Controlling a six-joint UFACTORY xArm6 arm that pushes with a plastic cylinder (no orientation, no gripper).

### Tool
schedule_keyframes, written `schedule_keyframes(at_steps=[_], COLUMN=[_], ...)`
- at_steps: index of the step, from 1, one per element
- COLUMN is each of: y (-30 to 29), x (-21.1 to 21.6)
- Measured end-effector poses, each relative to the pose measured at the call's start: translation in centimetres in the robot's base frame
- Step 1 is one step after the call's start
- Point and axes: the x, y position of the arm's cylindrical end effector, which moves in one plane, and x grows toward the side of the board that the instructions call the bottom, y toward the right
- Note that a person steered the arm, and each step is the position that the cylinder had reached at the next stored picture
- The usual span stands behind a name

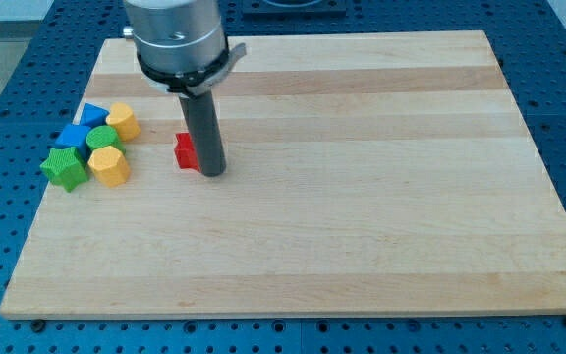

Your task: Move the red star towards the group of blocks

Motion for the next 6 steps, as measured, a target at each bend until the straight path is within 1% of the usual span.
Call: schedule_keyframes(at_steps=[1,2,3,5,6], y=[0.3,2.7,3.0,-3.4,-4.3], x=[-1.2,-1.4,-2.8,-2.6,-2.0])
